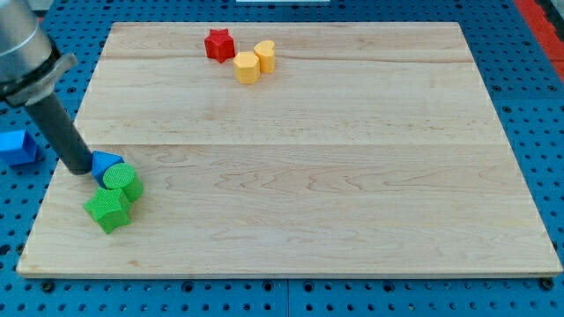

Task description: Push the yellow heart into red star

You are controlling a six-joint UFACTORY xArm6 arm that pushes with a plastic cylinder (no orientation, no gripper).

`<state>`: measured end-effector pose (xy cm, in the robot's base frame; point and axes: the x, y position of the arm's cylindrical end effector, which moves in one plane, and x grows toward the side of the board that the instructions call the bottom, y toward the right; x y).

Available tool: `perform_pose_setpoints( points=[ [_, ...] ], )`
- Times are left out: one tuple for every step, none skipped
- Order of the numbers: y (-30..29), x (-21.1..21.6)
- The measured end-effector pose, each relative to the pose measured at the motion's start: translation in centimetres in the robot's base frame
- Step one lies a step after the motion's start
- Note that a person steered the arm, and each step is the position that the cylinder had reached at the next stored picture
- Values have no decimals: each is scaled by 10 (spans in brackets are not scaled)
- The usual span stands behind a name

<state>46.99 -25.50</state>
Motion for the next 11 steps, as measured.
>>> perform_pose_setpoints(
  points=[
    [-15, -37],
    [30, -80],
    [64, -166],
    [65, -238],
    [83, -278],
    [130, -270],
    [247, -278],
    [301, -246],
    [308, -204],
    [250, -204],
    [177, -212]
  ],
)
